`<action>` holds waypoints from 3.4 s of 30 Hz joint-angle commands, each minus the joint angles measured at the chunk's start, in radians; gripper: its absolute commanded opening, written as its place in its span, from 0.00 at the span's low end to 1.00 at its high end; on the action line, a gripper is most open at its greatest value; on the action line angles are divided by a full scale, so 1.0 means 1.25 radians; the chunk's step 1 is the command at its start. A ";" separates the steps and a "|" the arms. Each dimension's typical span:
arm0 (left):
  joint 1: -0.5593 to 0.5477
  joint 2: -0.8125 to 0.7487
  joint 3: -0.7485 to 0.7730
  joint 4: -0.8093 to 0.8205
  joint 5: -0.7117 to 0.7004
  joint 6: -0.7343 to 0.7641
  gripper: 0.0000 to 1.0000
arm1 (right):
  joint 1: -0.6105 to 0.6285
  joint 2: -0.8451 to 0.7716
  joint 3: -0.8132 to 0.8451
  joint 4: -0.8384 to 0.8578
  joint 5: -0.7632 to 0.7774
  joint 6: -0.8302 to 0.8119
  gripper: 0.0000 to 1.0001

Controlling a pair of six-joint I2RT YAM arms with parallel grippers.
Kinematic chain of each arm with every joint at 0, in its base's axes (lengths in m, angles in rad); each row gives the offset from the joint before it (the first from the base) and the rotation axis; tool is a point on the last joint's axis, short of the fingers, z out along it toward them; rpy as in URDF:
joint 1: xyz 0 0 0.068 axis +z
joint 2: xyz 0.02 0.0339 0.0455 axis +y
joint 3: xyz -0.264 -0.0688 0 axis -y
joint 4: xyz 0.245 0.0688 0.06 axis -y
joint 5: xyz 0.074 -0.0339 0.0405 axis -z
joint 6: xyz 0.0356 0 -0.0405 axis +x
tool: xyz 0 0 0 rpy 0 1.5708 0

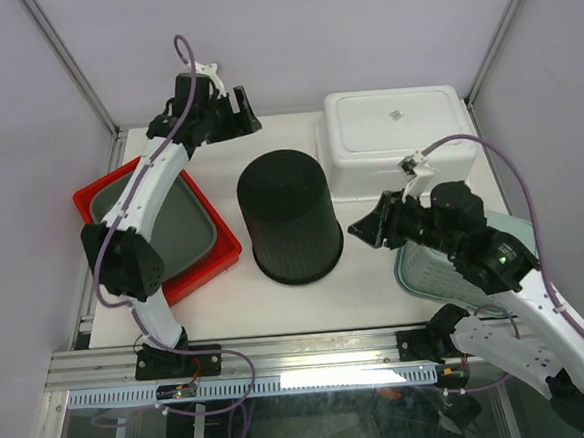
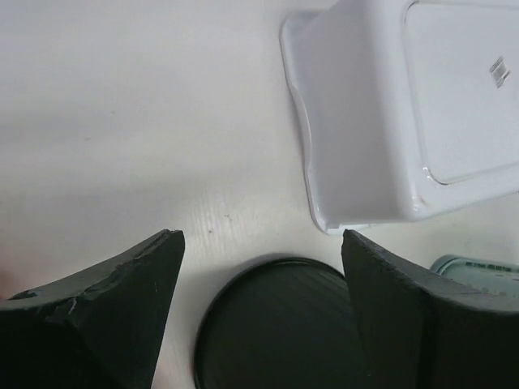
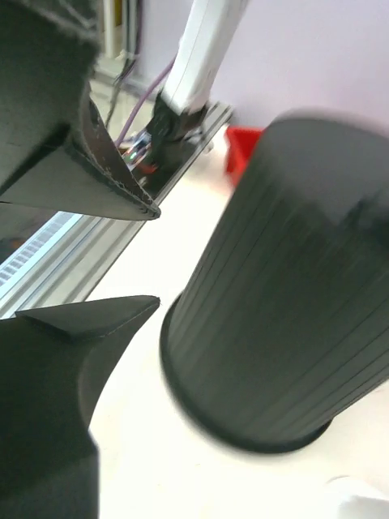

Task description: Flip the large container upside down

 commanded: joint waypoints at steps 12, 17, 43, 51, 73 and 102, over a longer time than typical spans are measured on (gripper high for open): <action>0.057 -0.554 -0.380 -0.234 -0.274 -0.144 0.87 | 0.170 0.351 -0.137 0.387 0.169 0.083 0.48; 0.084 -0.629 -0.453 -0.281 -0.315 -0.201 0.92 | 0.139 0.543 -0.024 0.522 0.163 0.130 0.49; 0.080 -0.417 -0.696 -0.030 -0.189 -0.095 0.60 | 0.018 0.591 0.221 0.346 0.118 0.032 0.60; 0.063 -0.379 -0.697 -0.053 -0.213 -0.022 0.52 | -0.023 0.302 0.054 0.222 0.223 0.029 0.64; 0.001 -0.510 -0.319 -0.292 -0.227 -0.026 0.00 | -0.031 0.158 0.035 0.113 0.297 0.025 0.66; 0.000 -0.718 -0.126 0.125 0.445 -0.411 0.00 | -0.032 0.045 0.191 -0.052 0.570 -0.086 0.66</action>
